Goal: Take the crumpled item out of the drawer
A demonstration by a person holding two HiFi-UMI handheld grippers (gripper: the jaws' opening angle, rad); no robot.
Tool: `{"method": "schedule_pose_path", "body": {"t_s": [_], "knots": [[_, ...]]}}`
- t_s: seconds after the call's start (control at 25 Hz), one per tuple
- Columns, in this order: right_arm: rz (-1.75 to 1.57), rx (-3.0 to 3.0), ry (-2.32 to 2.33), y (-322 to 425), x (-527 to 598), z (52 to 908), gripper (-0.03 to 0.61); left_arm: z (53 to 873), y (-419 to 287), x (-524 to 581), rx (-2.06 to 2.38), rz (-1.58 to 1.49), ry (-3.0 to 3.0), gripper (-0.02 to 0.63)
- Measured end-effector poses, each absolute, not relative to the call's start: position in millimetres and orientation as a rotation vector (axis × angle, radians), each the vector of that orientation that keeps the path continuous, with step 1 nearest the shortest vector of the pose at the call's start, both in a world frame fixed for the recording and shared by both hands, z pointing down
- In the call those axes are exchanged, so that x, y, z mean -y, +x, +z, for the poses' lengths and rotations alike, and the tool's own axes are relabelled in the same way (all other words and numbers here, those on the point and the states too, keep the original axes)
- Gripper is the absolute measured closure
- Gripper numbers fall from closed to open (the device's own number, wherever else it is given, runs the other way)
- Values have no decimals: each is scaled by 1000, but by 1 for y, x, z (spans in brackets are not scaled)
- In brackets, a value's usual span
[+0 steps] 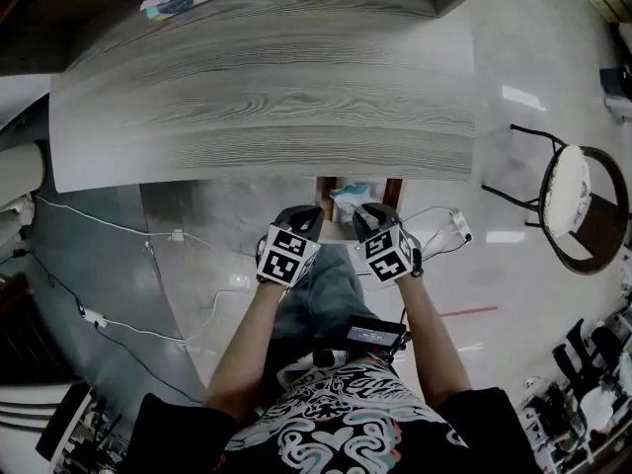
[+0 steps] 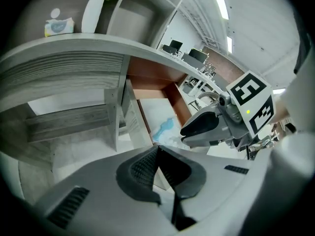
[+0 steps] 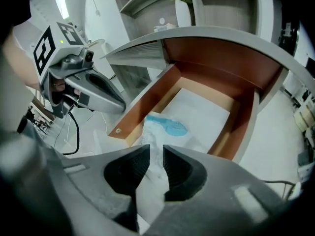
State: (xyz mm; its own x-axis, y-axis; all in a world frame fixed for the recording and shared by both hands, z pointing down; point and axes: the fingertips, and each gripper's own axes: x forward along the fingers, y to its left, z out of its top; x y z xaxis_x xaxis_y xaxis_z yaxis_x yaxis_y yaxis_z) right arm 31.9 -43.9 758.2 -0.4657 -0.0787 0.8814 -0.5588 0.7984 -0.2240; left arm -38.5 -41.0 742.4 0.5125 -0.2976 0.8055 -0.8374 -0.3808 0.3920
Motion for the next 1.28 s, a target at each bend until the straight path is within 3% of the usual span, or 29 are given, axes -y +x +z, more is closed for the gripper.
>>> {"method": "schedule_pose_path", "body": {"t_s": [0.56, 0.76, 1.28], "knots": [[528, 1995, 421, 19, 49, 773, 512, 749, -35, 39, 930, 812, 1901, 613], [486, 1976, 420, 24, 48, 773, 568, 749, -33, 40, 931, 815, 1901, 614], [490, 1988, 462, 35, 51, 765, 571, 746, -28, 44, 931, 816, 1912, 614]]}}
